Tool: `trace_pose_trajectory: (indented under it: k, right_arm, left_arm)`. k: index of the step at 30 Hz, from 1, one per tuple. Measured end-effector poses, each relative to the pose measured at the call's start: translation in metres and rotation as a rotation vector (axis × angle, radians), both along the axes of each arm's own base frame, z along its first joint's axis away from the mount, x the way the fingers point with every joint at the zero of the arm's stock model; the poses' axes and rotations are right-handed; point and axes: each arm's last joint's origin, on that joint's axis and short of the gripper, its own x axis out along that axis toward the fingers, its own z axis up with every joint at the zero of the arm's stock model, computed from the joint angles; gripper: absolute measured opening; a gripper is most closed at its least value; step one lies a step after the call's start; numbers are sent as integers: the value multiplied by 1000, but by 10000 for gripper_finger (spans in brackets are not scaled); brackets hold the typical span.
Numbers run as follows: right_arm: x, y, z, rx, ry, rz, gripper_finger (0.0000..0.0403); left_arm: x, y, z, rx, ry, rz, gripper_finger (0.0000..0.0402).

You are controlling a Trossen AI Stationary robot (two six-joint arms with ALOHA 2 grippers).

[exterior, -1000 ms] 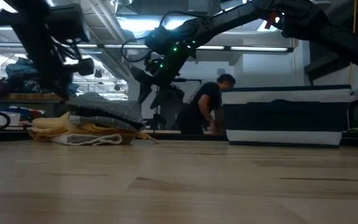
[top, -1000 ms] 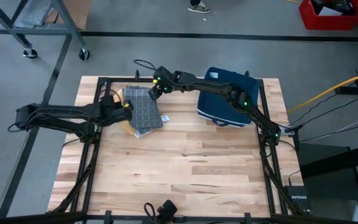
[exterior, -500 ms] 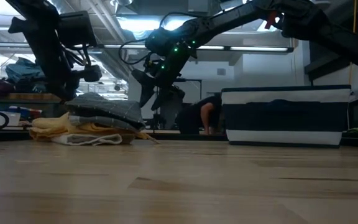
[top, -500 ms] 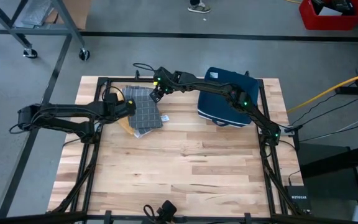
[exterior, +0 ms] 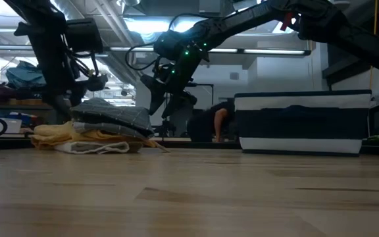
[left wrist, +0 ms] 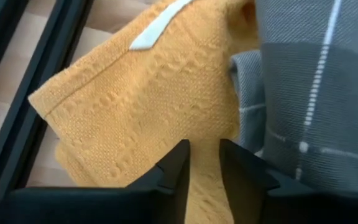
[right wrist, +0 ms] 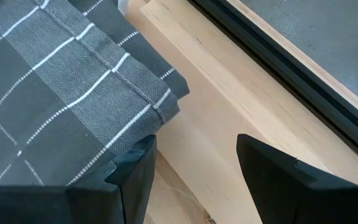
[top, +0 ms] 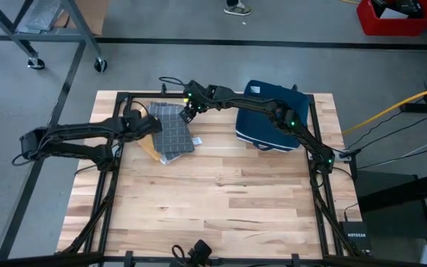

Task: Fold towel
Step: Stack the gray patterned towel on top of the yellow towel

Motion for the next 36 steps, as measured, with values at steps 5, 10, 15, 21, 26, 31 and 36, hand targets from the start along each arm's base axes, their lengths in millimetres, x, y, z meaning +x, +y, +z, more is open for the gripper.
trace_pose_trajectory:
  k: [5,10,15,21,26,31,36]
  right_arm:
    - [0,1,-1,18,4,16,229]
    - [-1,1,-1,13,19,41,229]
    - [-1,1,-1,12,15,41,229]
    - [0,1,-1,11,10,40,229]
    - [0,1,-1,12,9,40,229]
    - [0,2,-1,30,6,53,229]
    - [0,2,-1,29,6,54,229]
  left_arm:
    - [-6,2,6,-8,-33,-19,106]
    - [-17,0,22,49,-131,-18,109]
    - [-25,-2,31,82,-198,-1,109]
    - [-22,2,33,99,-231,19,109]
    - [-11,9,37,159,-298,9,109]
    - [-10,13,27,124,-192,1,109]
    - [-7,14,20,95,-135,-3,109]
